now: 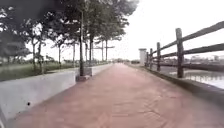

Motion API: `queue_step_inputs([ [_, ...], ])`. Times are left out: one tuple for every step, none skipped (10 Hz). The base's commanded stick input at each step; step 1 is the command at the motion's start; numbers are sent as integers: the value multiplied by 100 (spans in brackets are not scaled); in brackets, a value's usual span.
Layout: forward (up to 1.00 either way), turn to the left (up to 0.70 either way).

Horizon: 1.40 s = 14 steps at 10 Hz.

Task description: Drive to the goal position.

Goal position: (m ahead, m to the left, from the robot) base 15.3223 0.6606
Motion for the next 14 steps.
queue_step_inputs([
  [100, 0],
  [100, 0],
  [100, 0],
  [100, 0],
  [100, 0],
  [100, 0],
  [100, 0],
  [100, 0],
  [100, 0],
  [100, 0],
  [100, 0],
  [100, 0],
  [100, 0],
  [100, 0],
])
